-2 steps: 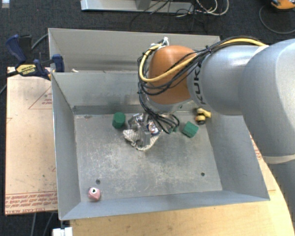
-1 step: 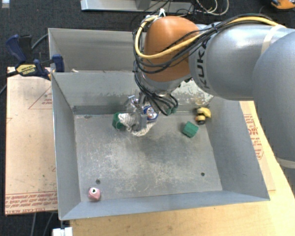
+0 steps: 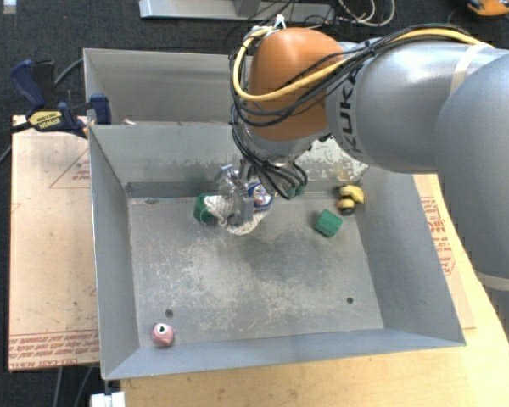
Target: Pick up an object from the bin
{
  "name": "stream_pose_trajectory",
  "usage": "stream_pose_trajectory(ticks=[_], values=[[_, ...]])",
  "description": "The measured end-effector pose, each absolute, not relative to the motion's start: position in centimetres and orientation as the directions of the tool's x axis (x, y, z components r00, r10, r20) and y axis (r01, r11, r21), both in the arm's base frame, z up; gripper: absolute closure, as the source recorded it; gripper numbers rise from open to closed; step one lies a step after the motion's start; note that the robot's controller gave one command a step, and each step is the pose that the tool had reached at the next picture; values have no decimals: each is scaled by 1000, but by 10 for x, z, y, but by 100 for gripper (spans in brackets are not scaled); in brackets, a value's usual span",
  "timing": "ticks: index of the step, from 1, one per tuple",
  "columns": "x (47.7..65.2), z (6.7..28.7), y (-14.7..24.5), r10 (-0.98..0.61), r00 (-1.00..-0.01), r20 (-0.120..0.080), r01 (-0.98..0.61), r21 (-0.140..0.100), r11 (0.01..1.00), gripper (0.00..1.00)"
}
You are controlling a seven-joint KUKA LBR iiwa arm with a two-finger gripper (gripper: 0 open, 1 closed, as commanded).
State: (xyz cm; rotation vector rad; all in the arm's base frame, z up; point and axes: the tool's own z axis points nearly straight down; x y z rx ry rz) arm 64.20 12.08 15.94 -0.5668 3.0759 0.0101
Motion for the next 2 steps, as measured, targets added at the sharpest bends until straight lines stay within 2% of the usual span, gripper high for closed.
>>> stream_pose_trajectory(ticks=[1,2], values=[[628,261,130,-319,-947,-24,-319,5,948,100],[638,432,133,-269,-963,-22,-269,5,963,100]])
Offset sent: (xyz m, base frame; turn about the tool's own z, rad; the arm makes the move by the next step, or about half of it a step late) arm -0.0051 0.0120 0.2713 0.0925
